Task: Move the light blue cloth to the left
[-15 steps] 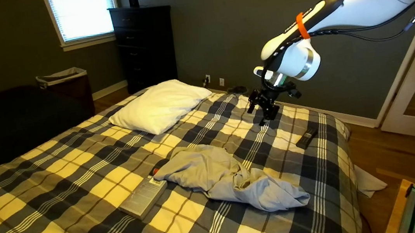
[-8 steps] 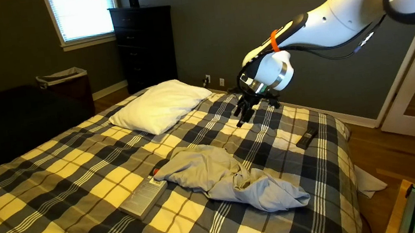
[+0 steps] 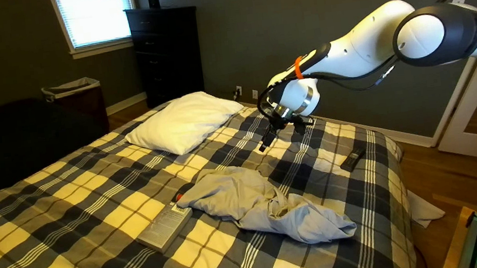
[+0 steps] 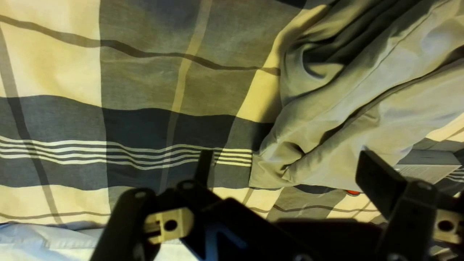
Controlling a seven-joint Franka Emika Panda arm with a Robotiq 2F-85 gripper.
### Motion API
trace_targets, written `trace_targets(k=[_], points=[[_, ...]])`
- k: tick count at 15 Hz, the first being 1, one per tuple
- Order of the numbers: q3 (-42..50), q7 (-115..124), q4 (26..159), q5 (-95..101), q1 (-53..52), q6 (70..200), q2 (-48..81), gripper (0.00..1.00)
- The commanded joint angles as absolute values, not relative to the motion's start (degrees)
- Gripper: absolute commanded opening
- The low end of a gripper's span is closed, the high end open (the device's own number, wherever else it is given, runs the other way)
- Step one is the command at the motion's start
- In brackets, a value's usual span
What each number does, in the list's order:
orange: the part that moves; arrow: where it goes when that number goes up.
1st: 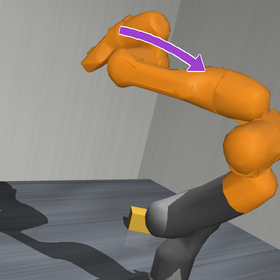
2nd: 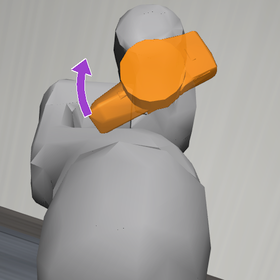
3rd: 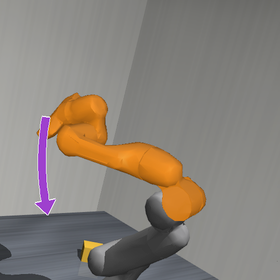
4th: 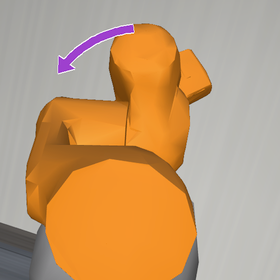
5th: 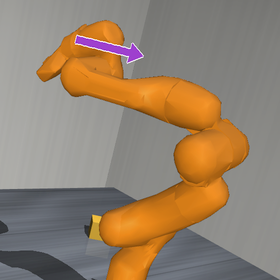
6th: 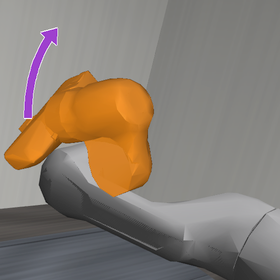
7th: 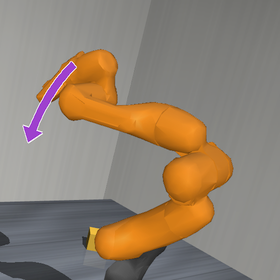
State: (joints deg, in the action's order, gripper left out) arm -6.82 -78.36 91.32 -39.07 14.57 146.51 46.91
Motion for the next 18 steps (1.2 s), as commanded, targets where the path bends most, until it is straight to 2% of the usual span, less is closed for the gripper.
trace_targets(k=[1, 14, 18], points=[[-9.1, -76.59, 91.31, -38.65, 15.94, 149.76, 48.0, 1.0], [-9.9, -75.48, 91.54, -37.27, 16.49, 149.63, 47.98, 1.0], [-11.38, -72.14, 83.75, -38.1, 17.42, 145.34, 55.49, 1.0]])
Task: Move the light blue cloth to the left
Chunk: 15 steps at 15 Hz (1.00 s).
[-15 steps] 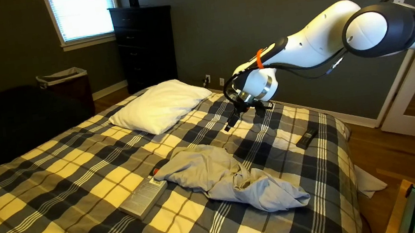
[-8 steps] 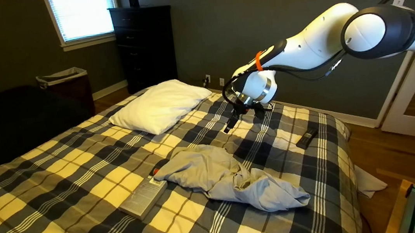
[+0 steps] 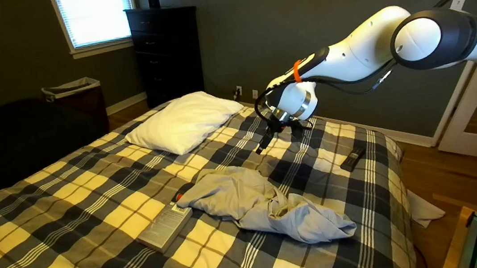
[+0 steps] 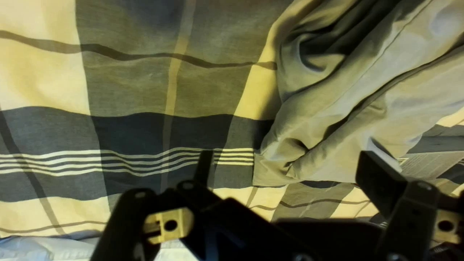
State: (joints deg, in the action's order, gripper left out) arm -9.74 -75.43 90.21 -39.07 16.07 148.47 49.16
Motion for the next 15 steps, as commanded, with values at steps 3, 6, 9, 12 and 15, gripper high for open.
trace_targets(k=[3, 6, 9, 12, 15], points=[[-12.19, -69.17, 78.13, -38.17, 17.87, 142.5, 61.11, 1.0], [-12.98, -66.89, 72.56, -37.96, 17.83, 140.95, 66.16, 1.0], [-13.6, -64.99, 67.46, -37.14, 17.38, 139.54, 70.58, 1.0], [-13.09, -61.52, 63.43, -34.76, 16.81, 132.64, 73.76, 0.66], [-13.01, -58.7, 59.66, -32.03, 16.72, 126.79, 76.1, 0.4]])
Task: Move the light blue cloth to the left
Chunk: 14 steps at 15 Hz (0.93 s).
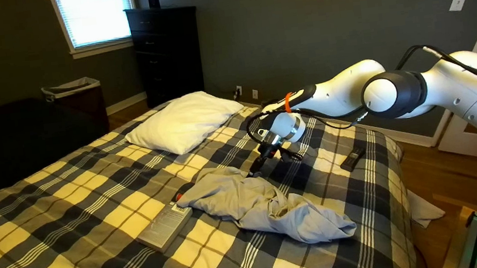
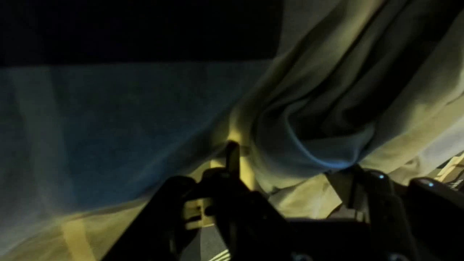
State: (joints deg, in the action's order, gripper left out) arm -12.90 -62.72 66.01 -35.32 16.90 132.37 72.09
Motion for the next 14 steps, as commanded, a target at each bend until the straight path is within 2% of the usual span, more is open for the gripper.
trace_targets(k=[1, 5, 7, 14], points=[[-13.18, -58.05, 58.31, -31.2, 16.81, 125.49, 76.86, 0.34], [-14.53, -58.1, 54.95, -29.45, 17.23, 123.33, 77.83, 0.03], [-14.26, -59.54, 54.87, -30.81, 16.66, 123.0, 77.09, 0.0], [-20.21, -69.36, 57.34, -31.03, 15.98, 118.86, 73.86, 0.02]])
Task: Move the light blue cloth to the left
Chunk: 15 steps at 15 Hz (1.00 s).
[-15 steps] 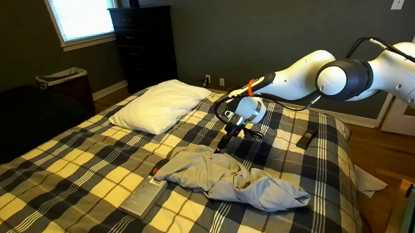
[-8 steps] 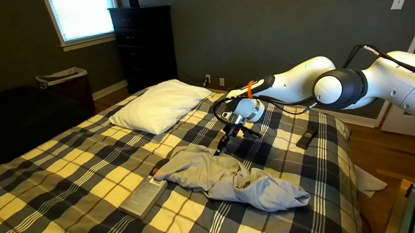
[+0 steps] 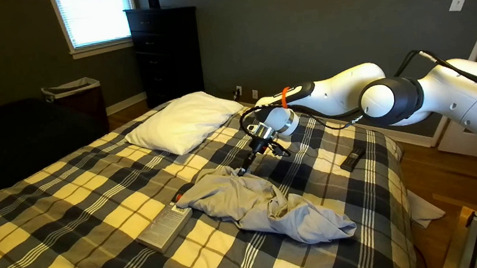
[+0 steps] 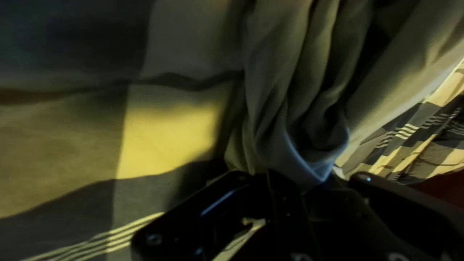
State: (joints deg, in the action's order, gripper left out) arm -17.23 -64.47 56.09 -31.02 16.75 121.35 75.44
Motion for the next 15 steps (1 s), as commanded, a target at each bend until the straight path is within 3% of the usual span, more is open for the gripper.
trace_targets(k=[1, 7, 10, 11, 12, 15], points=[[-21.42, -71.01, 58.98, -30.83, 15.04, 118.77, 72.54, 0.02], [-26.13, -77.03, 61.49, -28.55, 8.36, 113.07, 70.73, 0.02], [-24.16, -77.34, 58.33, -26.03, 3.2, 106.54, 73.2, 0.02], [-23.11, -76.61, 57.49, -24.52, 1.74, 104.3, 73.73, 0.32], [-21.65, -76.44, 56.91, -22.48, 0.12, 103.61, 73.77, 0.32], [-18.81, -78.06, 58.05, -17.41, -2.47, 107.46, 72.27, 0.53]])
